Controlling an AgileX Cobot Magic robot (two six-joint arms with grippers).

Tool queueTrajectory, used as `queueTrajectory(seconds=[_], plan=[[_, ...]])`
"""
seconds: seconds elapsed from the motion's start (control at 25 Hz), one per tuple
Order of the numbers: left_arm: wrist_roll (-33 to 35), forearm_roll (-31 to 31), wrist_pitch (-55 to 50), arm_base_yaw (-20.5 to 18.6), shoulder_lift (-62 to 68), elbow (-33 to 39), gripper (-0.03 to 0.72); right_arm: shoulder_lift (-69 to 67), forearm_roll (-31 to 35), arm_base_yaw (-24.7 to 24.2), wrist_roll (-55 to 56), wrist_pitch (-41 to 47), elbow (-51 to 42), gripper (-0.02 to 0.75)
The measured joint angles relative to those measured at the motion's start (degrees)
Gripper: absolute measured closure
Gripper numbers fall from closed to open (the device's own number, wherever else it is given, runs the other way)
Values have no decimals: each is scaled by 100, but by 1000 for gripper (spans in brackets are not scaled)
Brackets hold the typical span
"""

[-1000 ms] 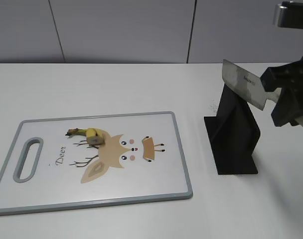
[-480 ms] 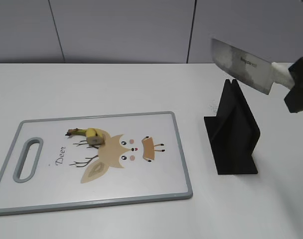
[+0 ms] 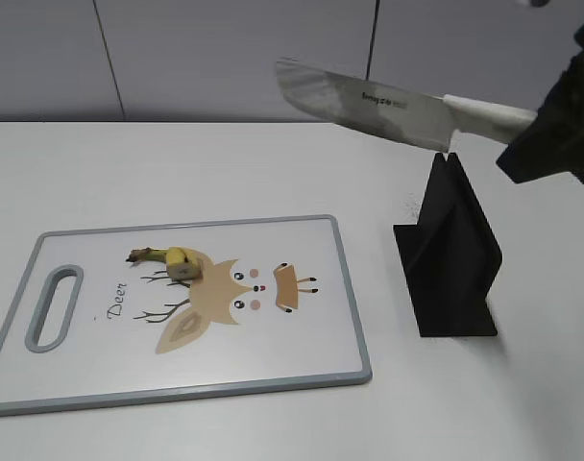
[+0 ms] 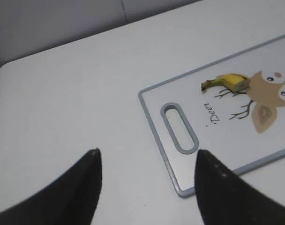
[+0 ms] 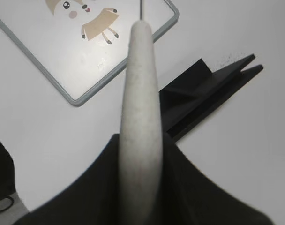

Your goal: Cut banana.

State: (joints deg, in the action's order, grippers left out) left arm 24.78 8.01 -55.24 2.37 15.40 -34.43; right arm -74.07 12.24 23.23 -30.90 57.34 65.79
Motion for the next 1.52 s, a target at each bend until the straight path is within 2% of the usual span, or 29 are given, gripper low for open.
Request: queueTrajectory(seconds=[0.2,0.36,0.48,0.88,1.2,1.36,1.52], plan=[[853,472,238,0,1107,-315,97,-579,244,0,-1173,0,544,566],[1862,908,386,0,1878,-644,97,-1101,951,0,-2396,85,995,566],[2580,1108,400,0,2450,-933,97,-1512,1375,0,-2782,129,1334,566],[4482,1722,239,64,4410,-2059,97,-2844,1607,51,-4171,513,2320,566],[4966,1725,229,751,5739,-2796,97,-3409,2034,166,-4752,690,2636,566],[5010,1675,236,942,6216,-2889,97,-3564,2402,184,-5146,698,2684,566],[5016,1669,242,1006,6559,-2889,99,-3701,2502,188,-5267,704,2731,566]])
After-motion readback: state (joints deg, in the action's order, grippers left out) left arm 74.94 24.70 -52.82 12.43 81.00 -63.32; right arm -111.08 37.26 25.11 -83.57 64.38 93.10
